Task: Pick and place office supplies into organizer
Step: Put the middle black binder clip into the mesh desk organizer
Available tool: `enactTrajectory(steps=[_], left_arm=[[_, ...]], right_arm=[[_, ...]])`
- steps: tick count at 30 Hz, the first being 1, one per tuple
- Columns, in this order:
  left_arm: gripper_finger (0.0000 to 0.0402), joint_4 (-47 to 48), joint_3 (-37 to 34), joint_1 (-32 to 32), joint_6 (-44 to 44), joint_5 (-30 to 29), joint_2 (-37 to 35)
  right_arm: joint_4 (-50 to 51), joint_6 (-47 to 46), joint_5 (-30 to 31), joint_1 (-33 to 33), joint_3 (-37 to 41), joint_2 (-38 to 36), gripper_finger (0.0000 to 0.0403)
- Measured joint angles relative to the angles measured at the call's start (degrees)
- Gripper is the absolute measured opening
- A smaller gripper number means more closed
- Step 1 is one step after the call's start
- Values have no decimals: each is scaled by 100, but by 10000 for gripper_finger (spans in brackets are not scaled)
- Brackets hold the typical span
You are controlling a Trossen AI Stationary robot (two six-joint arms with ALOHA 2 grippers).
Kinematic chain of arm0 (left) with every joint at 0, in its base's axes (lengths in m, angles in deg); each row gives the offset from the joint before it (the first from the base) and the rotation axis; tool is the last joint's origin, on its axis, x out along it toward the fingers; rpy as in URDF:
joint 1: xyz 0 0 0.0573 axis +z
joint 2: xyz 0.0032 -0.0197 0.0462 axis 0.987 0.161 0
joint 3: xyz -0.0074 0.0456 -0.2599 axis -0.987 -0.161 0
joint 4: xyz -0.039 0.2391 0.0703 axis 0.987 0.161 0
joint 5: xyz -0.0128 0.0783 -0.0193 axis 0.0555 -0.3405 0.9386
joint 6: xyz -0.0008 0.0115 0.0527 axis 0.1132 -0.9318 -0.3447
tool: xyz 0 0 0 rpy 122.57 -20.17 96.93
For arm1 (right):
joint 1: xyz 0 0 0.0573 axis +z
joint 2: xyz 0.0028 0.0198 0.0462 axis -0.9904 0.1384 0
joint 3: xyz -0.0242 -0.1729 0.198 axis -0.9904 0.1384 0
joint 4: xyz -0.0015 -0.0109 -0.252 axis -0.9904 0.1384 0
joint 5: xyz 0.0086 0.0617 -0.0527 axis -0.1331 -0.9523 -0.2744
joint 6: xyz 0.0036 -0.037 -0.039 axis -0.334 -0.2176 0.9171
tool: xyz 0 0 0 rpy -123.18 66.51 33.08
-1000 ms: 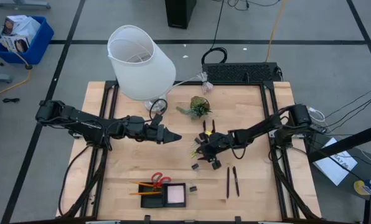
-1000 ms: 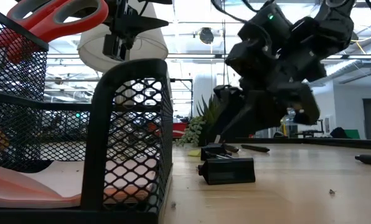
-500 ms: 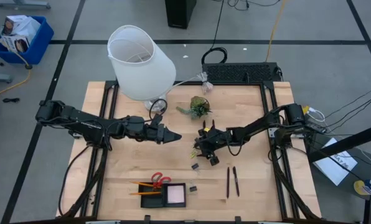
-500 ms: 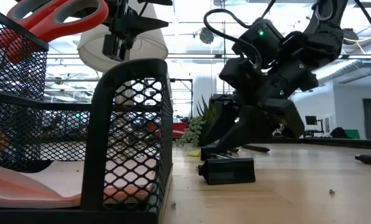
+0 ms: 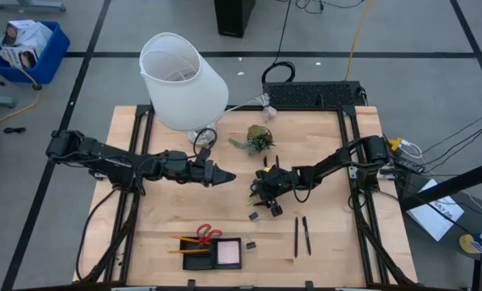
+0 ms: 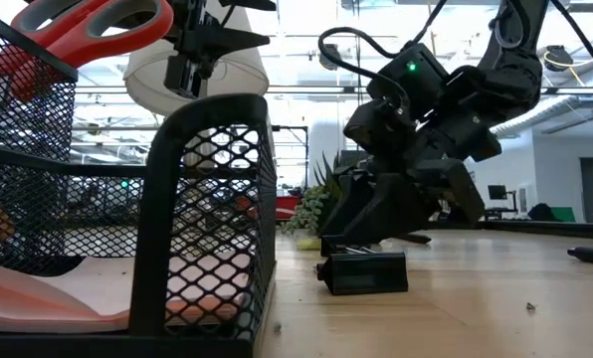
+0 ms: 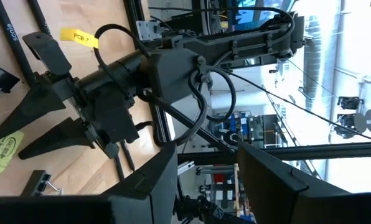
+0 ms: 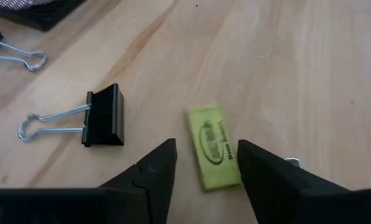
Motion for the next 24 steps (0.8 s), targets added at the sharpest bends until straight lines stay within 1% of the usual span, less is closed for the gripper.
enactTrajectory(steps=[8, 12, 14, 20, 24], left_arm=[[170, 0, 0, 0, -26, 0, 0], [170, -2, 0, 0, -37, 0, 0], [170, -2, 0, 0, -39, 0, 0], [170, -5, 0, 0, -37, 6, 0], [170, -54, 0, 0, -37, 9, 0]], right_arm=[[37, -651, -31, 6, 2, 2, 77], [11, -1048, -11, 6, 8, 0, 47], [-10, -1225, -10, 6, 9, 0, 43], [-320, -1843, 1, 8, 17, -15, 47], [-391, -1892, 41, 10, 26, -118, 44]])
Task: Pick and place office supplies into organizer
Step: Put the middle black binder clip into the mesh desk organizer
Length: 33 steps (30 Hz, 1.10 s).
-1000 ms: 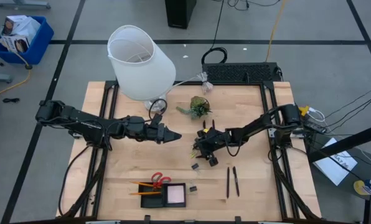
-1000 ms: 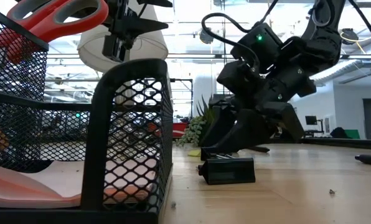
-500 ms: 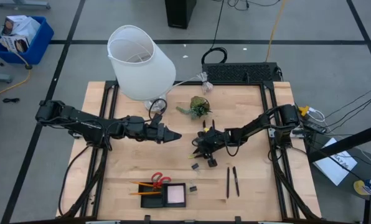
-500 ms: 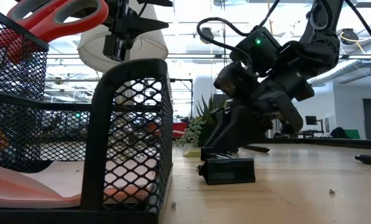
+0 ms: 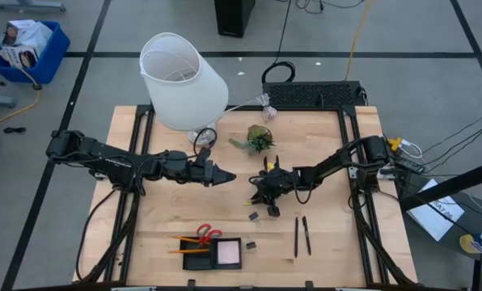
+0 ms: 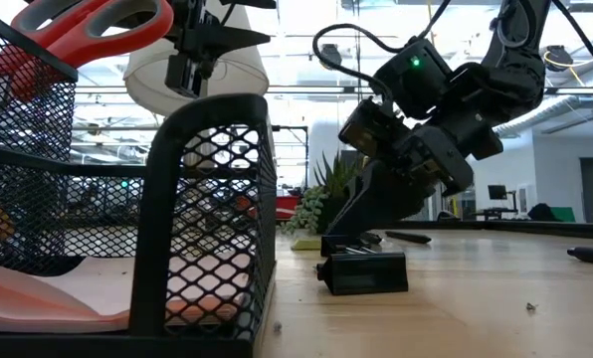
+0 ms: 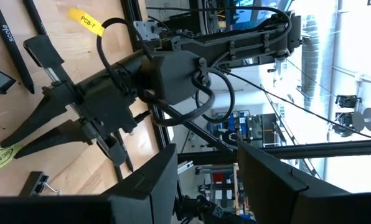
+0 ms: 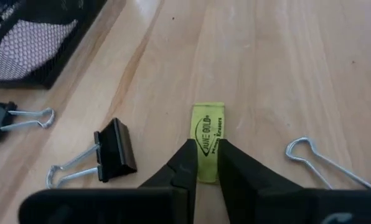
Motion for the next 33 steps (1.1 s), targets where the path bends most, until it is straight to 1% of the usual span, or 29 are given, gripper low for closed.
enactTrajectory(steps=[4, 11, 17, 20, 22, 24, 28, 33], left_arm=[[170, -12, 0, 0, 0, 30, 0], [170, 8, 0, 0, 2, 50, 0], [170, 6, 0, 0, -82, 347, 0], [170, 6, 0, 0, 84, 552, 0], [170, 16, 0, 0, 206, 659, 0], [170, 52, 0, 0, 355, 671, 0], [170, 102, 0, 0, 554, 674, 0], [170, 102, 0, 2, 721, 961, 0]], right_arm=[[-36, 28, 257, 2, 0, -155, 44], [-47, 44, 276, 2, -2, -436, 43], [-62, 41, 278, 2, -2, -810, 40], [-67, -80, 285, 2, -4, -1060, 40], [-66, -126, 405, 24, -5, -1243, 39], [-72, -117, 563, 69, -9, -1412, 39], [-53, -103, 592, 149, -11, -1698, 39], [384, -103, 587, 234, -11, -2002, 36]])
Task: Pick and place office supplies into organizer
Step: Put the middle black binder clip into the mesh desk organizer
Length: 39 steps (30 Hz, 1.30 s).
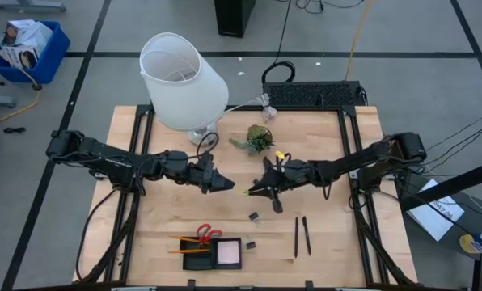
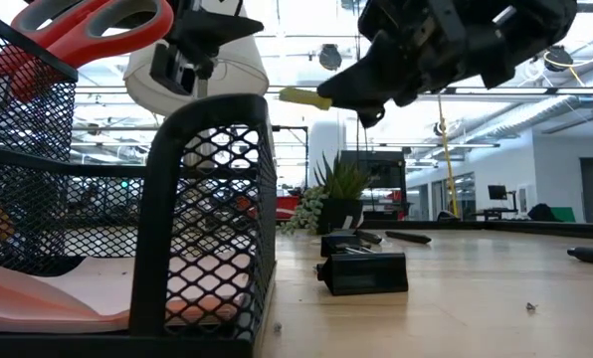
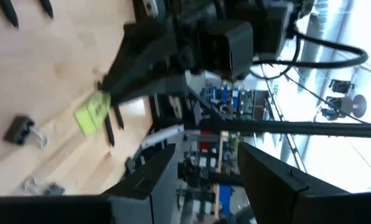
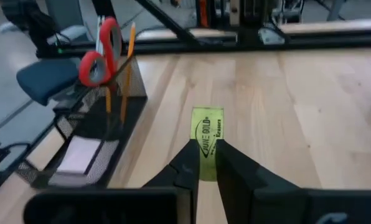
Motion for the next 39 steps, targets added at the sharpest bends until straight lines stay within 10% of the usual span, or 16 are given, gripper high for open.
enactTrajectory(steps=[39], left_arm=[[170, 276, 345, -192, 785, -148, 651]], right_arm=[[1051, -638, -84, 281, -4, -568, 14]])
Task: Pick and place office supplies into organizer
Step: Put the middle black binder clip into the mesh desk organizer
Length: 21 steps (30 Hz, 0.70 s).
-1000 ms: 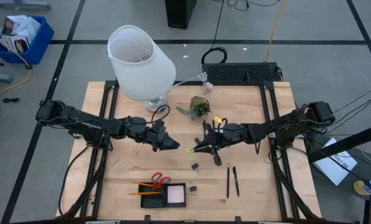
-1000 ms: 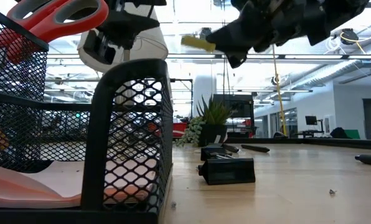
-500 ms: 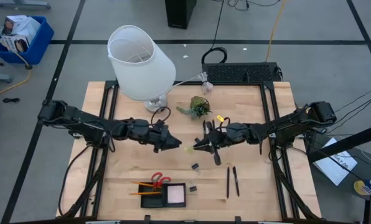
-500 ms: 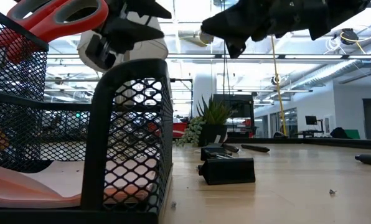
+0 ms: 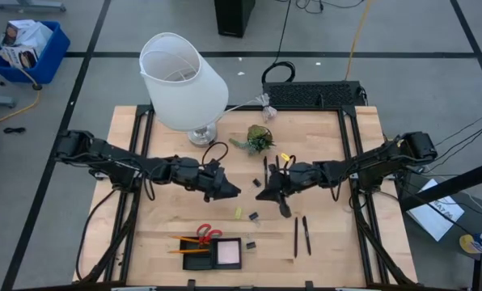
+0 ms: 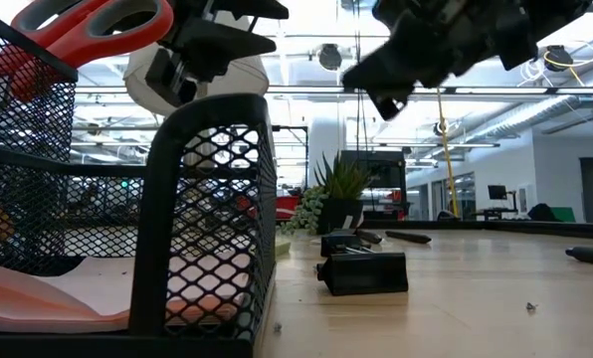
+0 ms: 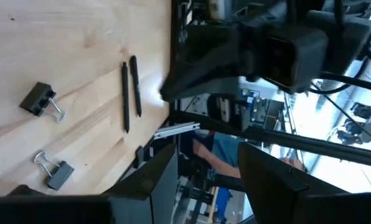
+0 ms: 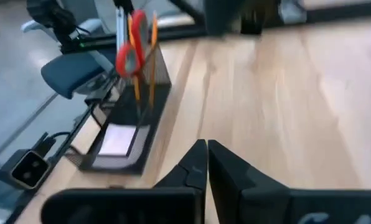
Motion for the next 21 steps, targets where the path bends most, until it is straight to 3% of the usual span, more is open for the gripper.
enactTrajectory(steps=[4, 9, 13, 17, 21], left_arm=[[170, -10, 0, 15, -206, -84, -2], [170, -12, 0, 38, -347, -147, -2], [170, -23, 0, 35, -570, -345, -2], [170, -29, 0, 87, -937, -304, -2], [170, -39, 0, 201, -1244, -27, -2]], right_arm=[[609, -190, 50, 12, 0, 4, 47], [1079, -1064, 136, 186, 0, 16, 112], [1112, -2528, 737, 327, 63, 26, 164], [1040, -3844, 1780, 733, 118, 94, 205], [636, -3977, 2964, 1281, 136, 113, 230]])
